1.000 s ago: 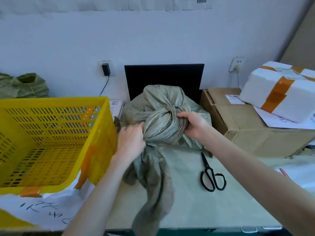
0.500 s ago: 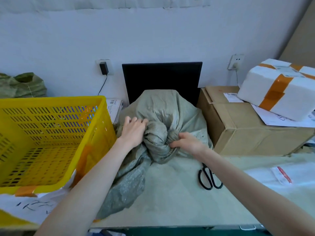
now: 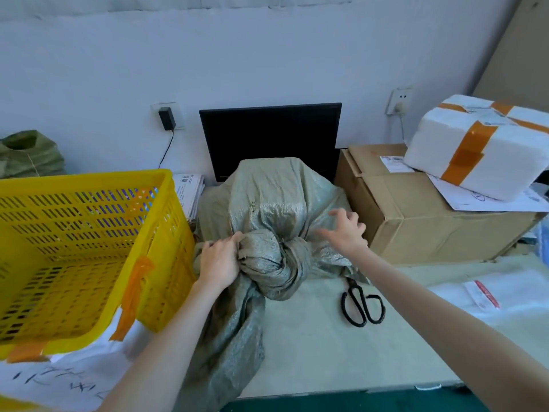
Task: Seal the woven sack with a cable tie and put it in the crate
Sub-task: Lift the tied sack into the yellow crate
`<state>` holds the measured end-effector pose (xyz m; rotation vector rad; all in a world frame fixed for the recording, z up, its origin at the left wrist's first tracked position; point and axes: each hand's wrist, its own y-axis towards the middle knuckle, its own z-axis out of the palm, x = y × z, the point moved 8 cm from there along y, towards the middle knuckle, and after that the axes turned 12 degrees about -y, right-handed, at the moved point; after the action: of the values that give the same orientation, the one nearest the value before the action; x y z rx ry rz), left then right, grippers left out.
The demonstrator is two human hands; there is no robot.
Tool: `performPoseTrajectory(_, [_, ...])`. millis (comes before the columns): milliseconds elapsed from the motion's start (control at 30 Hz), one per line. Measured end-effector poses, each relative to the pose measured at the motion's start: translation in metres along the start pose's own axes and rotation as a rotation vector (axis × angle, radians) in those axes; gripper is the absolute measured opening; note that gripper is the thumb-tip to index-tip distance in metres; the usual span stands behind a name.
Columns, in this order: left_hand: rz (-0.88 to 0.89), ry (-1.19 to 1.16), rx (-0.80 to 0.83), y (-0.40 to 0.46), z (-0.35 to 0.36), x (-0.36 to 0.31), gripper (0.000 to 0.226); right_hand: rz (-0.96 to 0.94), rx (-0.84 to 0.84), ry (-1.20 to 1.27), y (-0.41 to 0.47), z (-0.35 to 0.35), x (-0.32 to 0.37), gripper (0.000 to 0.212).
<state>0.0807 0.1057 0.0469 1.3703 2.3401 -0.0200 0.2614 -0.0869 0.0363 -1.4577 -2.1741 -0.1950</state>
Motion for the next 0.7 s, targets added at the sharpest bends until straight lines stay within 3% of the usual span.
performPoseTrajectory(167, [-0.135, -0.033, 0.067, 0.0, 0.015, 0.01, 0.047, 0.207, 0.105, 0.177, 0.021, 0.028, -0.039, 0.097])
performPoseTrajectory(267, [-0.218, -0.059, 0.074, -0.002, 0.025, 0.018, 0.05, 0.276, 0.099, 0.373, 0.023, 0.039, -0.049, 0.105])
performPoseTrajectory(400, [-0.366, -0.145, 0.134, -0.004, 0.034, 0.033, 0.061, 0.352, 0.172, 0.357, 0.027, 0.047, -0.061, 0.106])
performPoseTrajectory(500, [-0.388, -0.176, 0.123, -0.004, 0.033, 0.031, 0.059, 0.363, 0.159, 0.39, 0.031, 0.044, -0.064, 0.087])
performPoseTrajectory(600, [-0.344, -0.244, 0.008, -0.006, 0.027, 0.028, 0.048, 0.349, 0.088, 0.391, 0.034, 0.038, -0.064, 0.056])
performPoseTrajectory(700, [-0.293, -0.359, -0.095, -0.007, 0.022, 0.028, 0.036, 0.325, 0.05, 0.422, 0.035, 0.034, -0.063, 0.04])
